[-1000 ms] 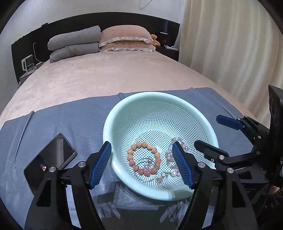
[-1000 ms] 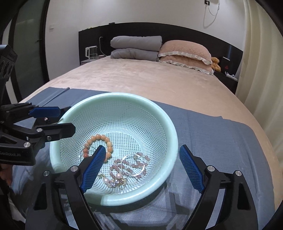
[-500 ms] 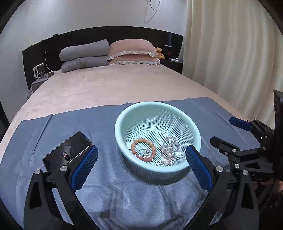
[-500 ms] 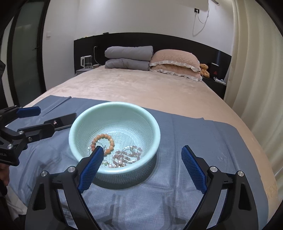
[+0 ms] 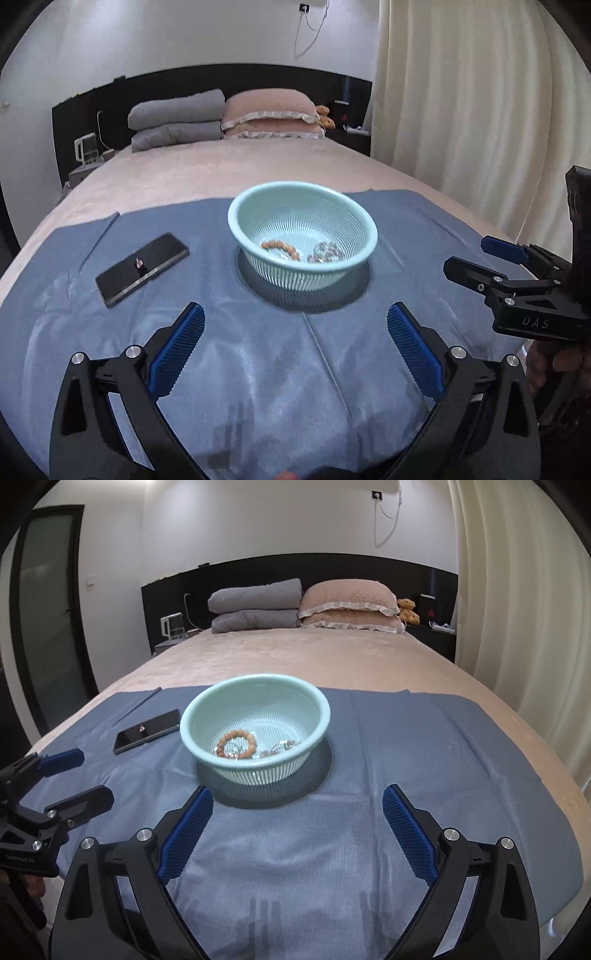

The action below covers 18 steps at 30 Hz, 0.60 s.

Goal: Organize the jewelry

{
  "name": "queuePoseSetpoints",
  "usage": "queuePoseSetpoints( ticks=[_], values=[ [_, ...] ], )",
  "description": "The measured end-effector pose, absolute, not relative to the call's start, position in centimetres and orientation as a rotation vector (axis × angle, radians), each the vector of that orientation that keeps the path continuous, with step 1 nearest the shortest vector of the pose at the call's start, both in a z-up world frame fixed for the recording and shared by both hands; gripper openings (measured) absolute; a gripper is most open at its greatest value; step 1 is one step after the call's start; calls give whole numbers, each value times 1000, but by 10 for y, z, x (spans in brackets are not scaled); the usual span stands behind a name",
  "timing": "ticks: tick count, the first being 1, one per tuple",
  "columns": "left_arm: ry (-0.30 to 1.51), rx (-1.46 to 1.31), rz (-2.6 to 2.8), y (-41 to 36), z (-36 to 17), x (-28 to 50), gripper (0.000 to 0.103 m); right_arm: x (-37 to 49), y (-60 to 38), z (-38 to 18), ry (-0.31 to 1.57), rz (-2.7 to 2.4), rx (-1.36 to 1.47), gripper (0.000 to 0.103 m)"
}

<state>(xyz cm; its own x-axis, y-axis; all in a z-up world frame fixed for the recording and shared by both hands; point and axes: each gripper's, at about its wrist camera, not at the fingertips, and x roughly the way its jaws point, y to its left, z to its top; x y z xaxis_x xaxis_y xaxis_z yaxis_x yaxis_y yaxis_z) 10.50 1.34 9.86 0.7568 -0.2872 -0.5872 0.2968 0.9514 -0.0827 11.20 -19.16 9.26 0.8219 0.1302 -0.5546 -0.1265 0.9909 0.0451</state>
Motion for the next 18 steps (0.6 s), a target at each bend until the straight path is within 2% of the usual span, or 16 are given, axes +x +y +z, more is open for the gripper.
queuePoseSetpoints(
  ticks=[4,9,18],
  values=[
    [600,7,-301,16,89,84,97,89,-191,79,611,131,39,89],
    [641,80,-295,9,82,78,97,63,-186,74,609,136,31,89],
    [568,140,-212,2,82,49,97,35,-183,62,606,109,37,89]
  ],
)
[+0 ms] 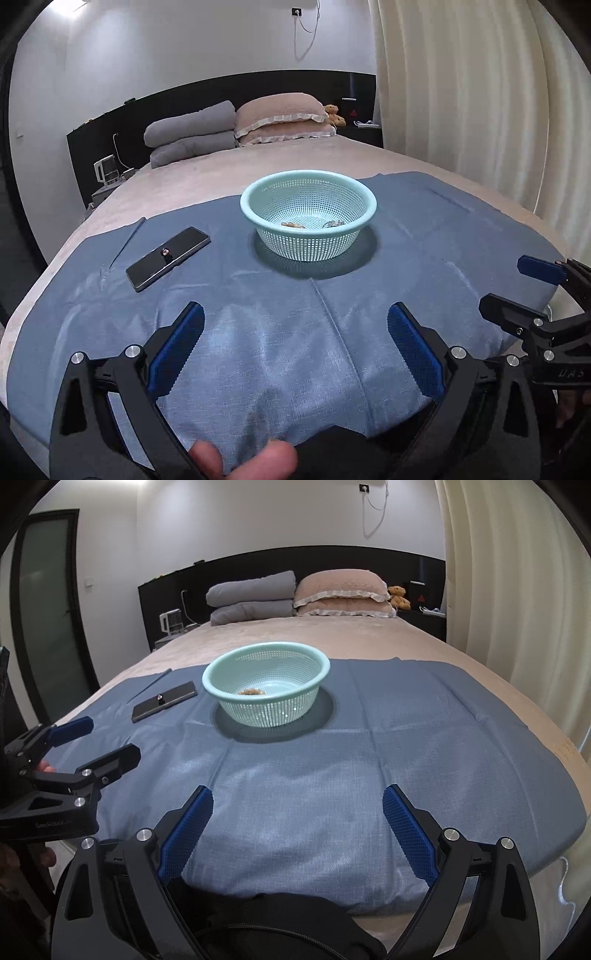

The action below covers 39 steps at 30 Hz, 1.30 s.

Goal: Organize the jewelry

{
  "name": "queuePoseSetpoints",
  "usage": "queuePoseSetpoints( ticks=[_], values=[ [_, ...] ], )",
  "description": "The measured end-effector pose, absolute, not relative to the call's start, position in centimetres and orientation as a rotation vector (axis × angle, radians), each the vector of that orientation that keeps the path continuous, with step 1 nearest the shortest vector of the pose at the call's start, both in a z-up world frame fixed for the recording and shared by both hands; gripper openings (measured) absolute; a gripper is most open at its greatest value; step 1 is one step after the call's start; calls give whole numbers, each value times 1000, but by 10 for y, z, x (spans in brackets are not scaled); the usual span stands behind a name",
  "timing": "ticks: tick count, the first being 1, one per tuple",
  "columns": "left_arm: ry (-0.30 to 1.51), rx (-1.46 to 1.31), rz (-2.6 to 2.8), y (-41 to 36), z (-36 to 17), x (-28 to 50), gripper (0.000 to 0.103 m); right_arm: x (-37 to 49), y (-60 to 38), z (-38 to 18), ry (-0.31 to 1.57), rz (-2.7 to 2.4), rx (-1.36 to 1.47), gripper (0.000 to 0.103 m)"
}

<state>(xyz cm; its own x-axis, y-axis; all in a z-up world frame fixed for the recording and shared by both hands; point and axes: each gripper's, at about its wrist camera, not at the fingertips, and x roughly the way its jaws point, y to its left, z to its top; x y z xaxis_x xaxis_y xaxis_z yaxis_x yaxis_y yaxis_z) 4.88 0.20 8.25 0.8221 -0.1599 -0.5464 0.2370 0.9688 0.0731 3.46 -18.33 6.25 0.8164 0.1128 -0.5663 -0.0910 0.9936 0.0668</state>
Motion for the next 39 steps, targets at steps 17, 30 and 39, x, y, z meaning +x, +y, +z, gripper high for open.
queuePoseSetpoints(
  ticks=[17,30,39],
  values=[
    [507,78,-200,7,84,23,97,23,-180,55,586,82,7,89],
    [518,60,-206,9,81,23,97,24,-193,52,593,88,62,89],
    [539,35,-192,18,77,27,97,24,-188,53,587,79,32,89]
  ],
)
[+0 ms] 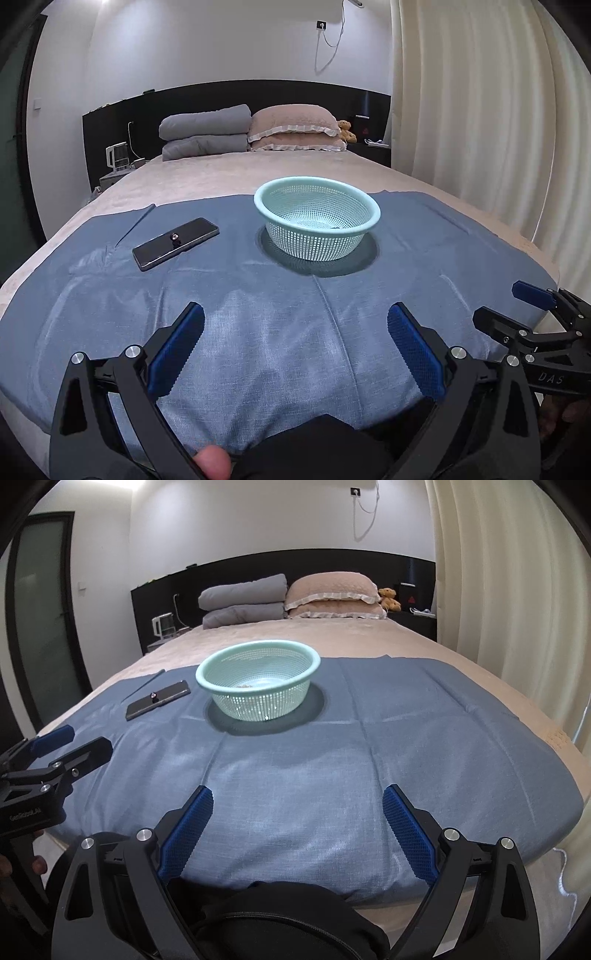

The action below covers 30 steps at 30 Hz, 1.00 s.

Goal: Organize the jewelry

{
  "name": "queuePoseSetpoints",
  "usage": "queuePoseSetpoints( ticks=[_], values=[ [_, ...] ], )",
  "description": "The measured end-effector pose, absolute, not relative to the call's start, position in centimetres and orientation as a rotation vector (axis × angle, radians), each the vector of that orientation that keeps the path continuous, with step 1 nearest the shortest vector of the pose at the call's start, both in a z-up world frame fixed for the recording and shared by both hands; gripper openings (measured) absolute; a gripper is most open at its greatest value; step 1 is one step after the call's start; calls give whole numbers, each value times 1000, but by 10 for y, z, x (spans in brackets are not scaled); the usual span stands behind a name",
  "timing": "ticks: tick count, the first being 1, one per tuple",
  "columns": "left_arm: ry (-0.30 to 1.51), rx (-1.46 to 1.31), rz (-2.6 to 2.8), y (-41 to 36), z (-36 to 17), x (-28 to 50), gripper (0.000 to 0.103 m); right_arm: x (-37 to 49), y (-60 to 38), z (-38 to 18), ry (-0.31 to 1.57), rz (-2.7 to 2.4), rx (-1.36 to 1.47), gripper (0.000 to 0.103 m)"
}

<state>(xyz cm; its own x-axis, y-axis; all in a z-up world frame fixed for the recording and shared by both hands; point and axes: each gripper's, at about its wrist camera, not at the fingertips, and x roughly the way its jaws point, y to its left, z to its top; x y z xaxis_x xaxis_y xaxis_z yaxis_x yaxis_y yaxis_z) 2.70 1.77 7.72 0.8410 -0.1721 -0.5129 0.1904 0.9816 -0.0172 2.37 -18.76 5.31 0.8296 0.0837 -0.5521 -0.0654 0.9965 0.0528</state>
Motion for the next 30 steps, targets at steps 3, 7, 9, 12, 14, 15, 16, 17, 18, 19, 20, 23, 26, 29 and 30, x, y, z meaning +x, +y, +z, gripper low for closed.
queuePoseSetpoints(
  ticks=[3,7,9,12,14,15,16,17,18,19,20,23,26,29,30],
  values=[
    [557,63,-170,14,75,29,97,24,-183,54,586,75,9,89],
    [550,79,-163,12,75,27,97,25,-177,52,597,71,-20,89],
    [551,81,-165,12,74,27,97,24,-175,52,600,68,-28,89],
    [559,78,-167,13,73,27,97,26,-174,52,606,66,-34,89],
    [570,76,-169,13,72,29,97,26,-174,51,608,65,-32,89],
    [574,77,-167,13,72,29,97,26,-175,51,608,65,-30,89],
    [577,78,-165,12,72,30,97,26,-175,51,609,64,-29,89],
    [579,80,-166,12,71,30,97,26,-175,51,609,64,-27,89],
    [580,82,-164,12,71,30,97,26,-176,51,609,65,-26,89],
    [582,85,-160,11,70,30,97,26,-176,51,610,65,-25,89],
    [585,87,-159,11,70,31,97,26,-177,51,610,64,-24,89],
    [587,87,-163,10,70,30,97,26,-177,51,610,64,-22,89],
    [590,86,-162,11,69,30,97,26,-178,51,610,66,-20,89],
    [593,82,-164,11,69,31,97,26,-179,52,609,67,-15,89],
    [594,81,-164,11,69,31,97,26,-180,52,609,67,-13,89]
  ],
)
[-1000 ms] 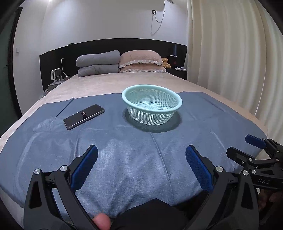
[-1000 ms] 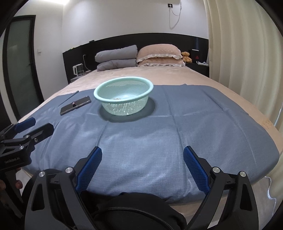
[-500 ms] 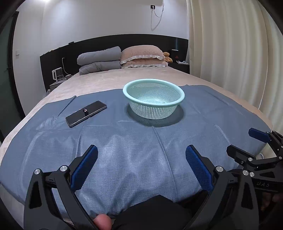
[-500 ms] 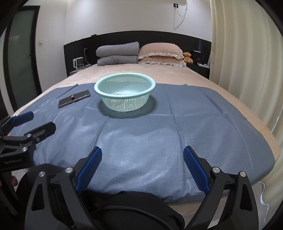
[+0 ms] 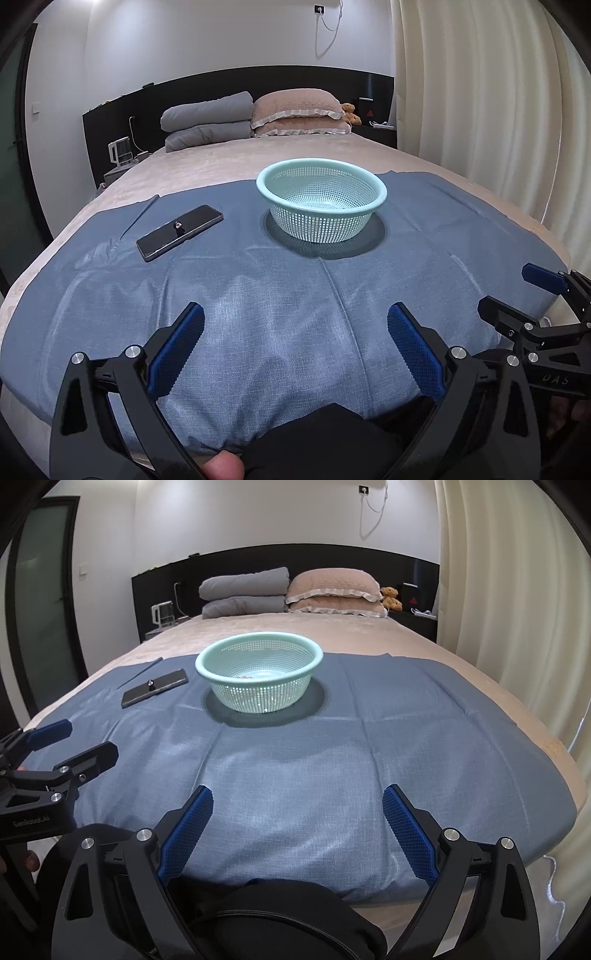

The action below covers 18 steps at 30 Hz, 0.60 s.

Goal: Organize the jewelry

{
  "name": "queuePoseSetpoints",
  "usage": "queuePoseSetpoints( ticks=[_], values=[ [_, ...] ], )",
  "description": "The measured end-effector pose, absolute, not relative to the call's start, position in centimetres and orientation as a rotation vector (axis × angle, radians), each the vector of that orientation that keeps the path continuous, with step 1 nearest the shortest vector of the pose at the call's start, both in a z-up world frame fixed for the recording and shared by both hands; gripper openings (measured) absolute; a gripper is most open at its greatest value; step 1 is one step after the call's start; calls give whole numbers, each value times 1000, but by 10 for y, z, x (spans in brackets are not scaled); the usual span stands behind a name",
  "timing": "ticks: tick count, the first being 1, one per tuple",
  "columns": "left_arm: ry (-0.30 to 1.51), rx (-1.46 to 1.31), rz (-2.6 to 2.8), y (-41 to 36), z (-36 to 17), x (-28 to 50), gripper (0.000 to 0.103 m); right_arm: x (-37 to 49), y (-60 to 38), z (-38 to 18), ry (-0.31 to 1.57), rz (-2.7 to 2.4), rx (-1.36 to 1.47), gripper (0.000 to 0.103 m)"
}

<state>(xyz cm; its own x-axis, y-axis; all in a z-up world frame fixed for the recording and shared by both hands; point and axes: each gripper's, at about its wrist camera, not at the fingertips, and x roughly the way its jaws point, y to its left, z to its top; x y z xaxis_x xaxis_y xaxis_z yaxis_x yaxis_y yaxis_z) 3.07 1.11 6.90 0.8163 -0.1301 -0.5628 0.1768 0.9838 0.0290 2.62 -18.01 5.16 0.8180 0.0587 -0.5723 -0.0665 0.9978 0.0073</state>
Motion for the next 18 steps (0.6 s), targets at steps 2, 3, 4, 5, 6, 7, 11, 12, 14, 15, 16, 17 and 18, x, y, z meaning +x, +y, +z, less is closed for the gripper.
queuePoseSetpoints(
  ticks=[2,3,4,5,6,7,11,12,14,15,16,17,18],
  values=[
    [595,80,-162,11,69,31,97,27,-181,52,610,67,-11,89],
    [596,80,-163,11,69,31,97,26,-181,51,610,67,-11,89],
    [596,80,-160,12,69,31,97,26,-181,52,609,66,-11,89],
    [597,80,-158,12,69,31,97,27,-182,52,609,67,-11,89],
    [597,80,-158,12,69,31,97,27,-182,51,610,67,-11,89],
    [596,80,-155,12,69,31,97,26,-181,51,610,66,-11,89],
    [595,83,-157,12,69,31,97,26,-181,51,609,66,-11,89],
    [596,84,-157,12,68,31,97,26,-181,52,609,66,-11,89],
    [596,86,-155,12,68,30,97,26,-181,52,610,67,-10,89],
    [596,87,-156,12,68,30,97,26,-181,51,611,68,-9,89],
    [595,88,-152,11,68,29,97,27,-182,51,613,69,-6,89],
    [595,87,-156,11,68,29,97,27,-183,51,614,70,-4,89],
    [596,87,-161,10,69,29,97,27,-183,51,615,71,-2,89]
  ],
)
